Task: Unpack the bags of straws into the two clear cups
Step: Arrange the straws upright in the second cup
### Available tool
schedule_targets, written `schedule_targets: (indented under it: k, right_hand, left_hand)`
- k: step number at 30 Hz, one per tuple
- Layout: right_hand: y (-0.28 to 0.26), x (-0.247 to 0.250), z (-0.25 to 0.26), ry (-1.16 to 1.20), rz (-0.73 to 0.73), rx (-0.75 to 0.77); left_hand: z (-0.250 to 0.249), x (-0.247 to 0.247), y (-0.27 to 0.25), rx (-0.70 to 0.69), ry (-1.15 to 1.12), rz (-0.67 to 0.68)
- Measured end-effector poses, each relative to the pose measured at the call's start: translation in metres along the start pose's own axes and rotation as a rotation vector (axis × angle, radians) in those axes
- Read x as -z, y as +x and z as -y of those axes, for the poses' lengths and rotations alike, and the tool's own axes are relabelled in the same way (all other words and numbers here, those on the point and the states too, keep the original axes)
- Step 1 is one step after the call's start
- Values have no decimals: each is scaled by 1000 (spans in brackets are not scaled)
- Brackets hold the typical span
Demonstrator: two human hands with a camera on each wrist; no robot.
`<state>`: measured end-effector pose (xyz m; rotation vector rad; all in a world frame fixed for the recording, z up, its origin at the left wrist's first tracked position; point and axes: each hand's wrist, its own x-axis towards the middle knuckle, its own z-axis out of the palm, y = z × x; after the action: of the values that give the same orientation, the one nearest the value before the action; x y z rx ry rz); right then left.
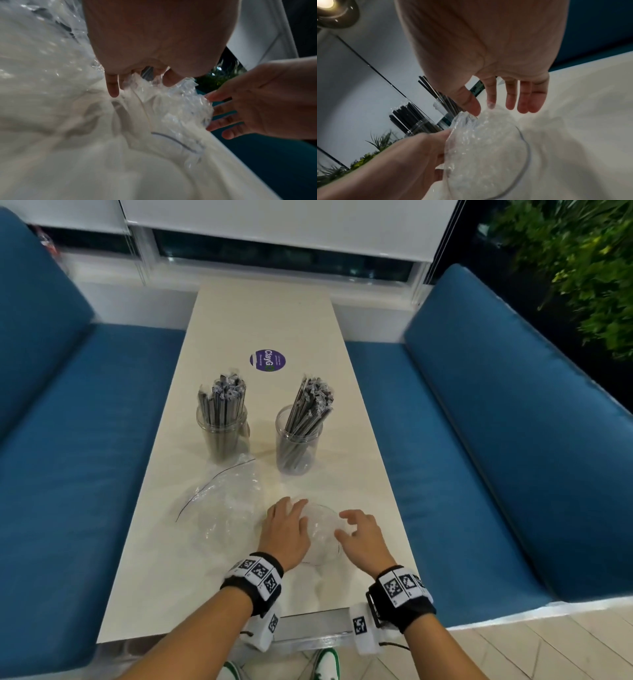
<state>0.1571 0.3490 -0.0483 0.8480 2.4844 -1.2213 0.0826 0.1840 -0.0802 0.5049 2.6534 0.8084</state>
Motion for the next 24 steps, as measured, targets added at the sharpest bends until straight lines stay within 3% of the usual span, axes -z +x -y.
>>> schedule_targets:
  k: [4, 9, 13, 16, 21, 24]
  right_hand:
    - [4, 21, 24, 6, -134, 107]
    - [6, 57, 79, -96, -299, 254]
    - [17, 82, 136, -37, -367, 536]
    - [34, 93, 181, -170, -299, 721]
    - [80, 92, 215, -468, -34, 673]
    - [96, 88, 218, -501, -2, 752]
  left_hand:
    - [-18, 23, 6, 40, -188, -66]
    - [-36, 61, 12, 44, -429, -251]
    - [-46, 86, 29, 9, -490, -449]
    - [-45, 99, 53, -22, -371, -415]
    - [-44, 109, 90, -28, -259, -269]
    - [-39, 107, 105, -30, -329, -269]
